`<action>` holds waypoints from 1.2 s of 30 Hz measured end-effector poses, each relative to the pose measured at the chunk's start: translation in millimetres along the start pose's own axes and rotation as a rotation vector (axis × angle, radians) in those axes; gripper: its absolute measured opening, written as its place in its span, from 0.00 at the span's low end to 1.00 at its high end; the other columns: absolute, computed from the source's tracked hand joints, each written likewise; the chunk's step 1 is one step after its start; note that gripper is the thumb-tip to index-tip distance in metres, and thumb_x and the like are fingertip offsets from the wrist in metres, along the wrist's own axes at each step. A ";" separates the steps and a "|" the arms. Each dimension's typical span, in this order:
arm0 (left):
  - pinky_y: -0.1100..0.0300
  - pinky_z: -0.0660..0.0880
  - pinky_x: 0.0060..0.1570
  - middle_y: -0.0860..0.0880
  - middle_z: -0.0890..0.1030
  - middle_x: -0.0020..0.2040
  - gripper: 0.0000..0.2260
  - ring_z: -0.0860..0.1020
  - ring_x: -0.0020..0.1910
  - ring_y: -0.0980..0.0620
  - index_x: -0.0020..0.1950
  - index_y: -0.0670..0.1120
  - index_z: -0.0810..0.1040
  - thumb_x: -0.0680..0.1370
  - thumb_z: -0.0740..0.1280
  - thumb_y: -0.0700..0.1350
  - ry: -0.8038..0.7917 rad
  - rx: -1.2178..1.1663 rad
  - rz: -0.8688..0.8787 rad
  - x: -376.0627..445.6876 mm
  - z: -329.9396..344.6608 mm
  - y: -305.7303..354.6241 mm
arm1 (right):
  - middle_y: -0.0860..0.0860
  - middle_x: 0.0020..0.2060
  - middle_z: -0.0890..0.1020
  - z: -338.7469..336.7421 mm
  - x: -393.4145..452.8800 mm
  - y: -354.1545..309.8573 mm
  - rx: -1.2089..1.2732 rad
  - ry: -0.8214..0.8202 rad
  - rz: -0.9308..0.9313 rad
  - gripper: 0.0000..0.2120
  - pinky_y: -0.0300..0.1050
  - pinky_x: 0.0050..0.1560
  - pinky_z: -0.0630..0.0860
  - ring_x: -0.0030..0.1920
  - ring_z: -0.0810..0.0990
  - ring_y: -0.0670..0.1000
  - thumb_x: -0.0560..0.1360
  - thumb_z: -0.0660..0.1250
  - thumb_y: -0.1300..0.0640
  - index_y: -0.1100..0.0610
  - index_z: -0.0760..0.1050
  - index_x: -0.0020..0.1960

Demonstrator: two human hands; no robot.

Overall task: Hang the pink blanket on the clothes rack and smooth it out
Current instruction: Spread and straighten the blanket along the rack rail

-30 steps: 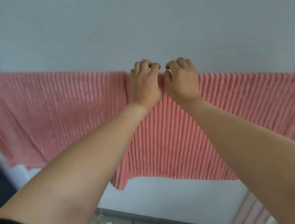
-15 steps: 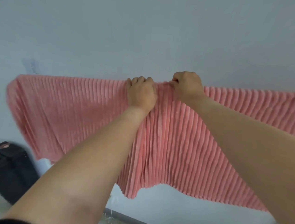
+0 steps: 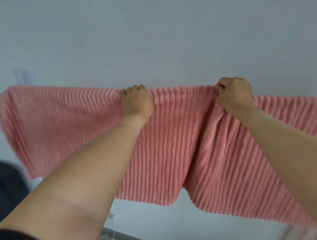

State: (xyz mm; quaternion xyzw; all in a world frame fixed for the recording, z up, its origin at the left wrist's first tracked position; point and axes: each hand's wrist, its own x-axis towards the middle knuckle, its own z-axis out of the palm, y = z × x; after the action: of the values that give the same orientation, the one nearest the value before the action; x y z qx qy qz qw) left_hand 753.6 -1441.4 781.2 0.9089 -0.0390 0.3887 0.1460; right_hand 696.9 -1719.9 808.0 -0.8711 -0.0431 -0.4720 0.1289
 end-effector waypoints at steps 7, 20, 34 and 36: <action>0.38 0.61 0.72 0.41 0.80 0.60 0.22 0.74 0.65 0.39 0.61 0.44 0.81 0.78 0.52 0.49 0.157 -0.141 0.258 -16.8 12.0 39.2 | 0.56 0.34 0.78 4.9 4.9 -15.8 0.040 -0.040 -0.012 0.13 0.48 0.38 0.67 0.37 0.76 0.62 0.77 0.55 0.59 0.61 0.71 0.37; 0.48 0.74 0.55 0.44 0.82 0.51 0.14 0.77 0.53 0.42 0.56 0.41 0.81 0.77 0.60 0.44 0.198 -0.379 0.499 -47.3 27.1 207.1 | 0.58 0.40 0.78 -54.9 -34.4 92.6 -0.300 0.136 0.170 0.12 0.48 0.43 0.64 0.39 0.68 0.56 0.79 0.56 0.58 0.62 0.76 0.46; 0.55 0.70 0.35 0.45 0.81 0.37 0.07 0.79 0.36 0.42 0.44 0.43 0.78 0.75 0.66 0.46 0.159 -0.475 0.473 -153.9 61.5 494.9 | 0.64 0.50 0.78 -191.6 -85.1 344.0 -0.195 0.243 0.386 0.10 0.54 0.54 0.68 0.54 0.75 0.64 0.78 0.57 0.63 0.66 0.76 0.51; 0.54 0.73 0.35 0.45 0.82 0.38 0.09 0.81 0.37 0.41 0.45 0.44 0.77 0.76 0.66 0.49 0.108 -0.480 0.407 -164.6 64.9 527.2 | 0.63 0.52 0.79 -204.3 -88.0 366.9 -0.184 0.226 0.358 0.11 0.52 0.55 0.67 0.55 0.74 0.63 0.76 0.58 0.66 0.64 0.78 0.53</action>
State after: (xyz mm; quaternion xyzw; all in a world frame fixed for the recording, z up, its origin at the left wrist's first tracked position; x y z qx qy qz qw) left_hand 587.2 -1970.7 744.4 0.8001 -0.3030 0.4373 0.2773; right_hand 554.8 -2123.3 773.6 -0.8144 0.1701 -0.5381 0.1348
